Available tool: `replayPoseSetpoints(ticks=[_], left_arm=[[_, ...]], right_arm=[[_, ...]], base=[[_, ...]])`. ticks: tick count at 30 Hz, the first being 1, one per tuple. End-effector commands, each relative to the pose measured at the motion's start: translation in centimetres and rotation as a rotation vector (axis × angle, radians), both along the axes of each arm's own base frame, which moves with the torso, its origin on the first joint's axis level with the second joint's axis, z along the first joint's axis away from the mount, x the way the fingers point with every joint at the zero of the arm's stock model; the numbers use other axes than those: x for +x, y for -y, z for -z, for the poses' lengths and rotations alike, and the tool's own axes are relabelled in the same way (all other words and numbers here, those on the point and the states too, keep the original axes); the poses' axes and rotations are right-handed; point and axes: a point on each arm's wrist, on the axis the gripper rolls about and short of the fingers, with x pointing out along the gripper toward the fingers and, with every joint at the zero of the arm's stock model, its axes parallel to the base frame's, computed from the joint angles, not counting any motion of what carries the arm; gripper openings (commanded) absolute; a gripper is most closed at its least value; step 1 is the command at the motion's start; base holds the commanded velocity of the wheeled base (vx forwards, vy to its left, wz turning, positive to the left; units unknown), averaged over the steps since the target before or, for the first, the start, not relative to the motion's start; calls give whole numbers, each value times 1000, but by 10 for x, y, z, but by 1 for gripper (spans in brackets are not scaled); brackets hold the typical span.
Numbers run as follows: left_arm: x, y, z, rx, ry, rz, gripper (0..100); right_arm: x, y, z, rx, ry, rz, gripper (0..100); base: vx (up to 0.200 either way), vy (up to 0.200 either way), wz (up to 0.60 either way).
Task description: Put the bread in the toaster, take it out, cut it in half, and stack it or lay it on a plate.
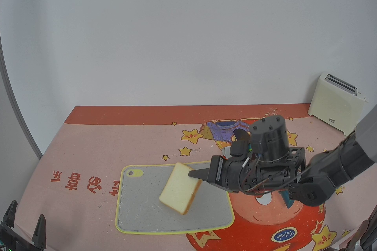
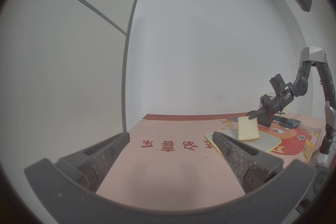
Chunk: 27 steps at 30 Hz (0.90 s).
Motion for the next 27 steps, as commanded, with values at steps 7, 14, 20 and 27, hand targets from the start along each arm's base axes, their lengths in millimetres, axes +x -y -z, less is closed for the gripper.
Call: replayPoseSetpoints(ticks=[7,14,20,27], left_arm=[[0,0,5,0,0,-1,100],[0,0,5,0,-1,-1,100],[0,0,5,0,0,1,100],[0,0,5,0,-1,1,100]], right_arm=[[25,-9,5,-44,26,-32,0],[17,-2,12,-64,-10,-52,0],[10,-1,18,-86,-18,-83,0],[13,1,17,-86,-13,-74,0]], base=[[0,0,0],[0,0,0],[0,0,0],[0,0,0]])
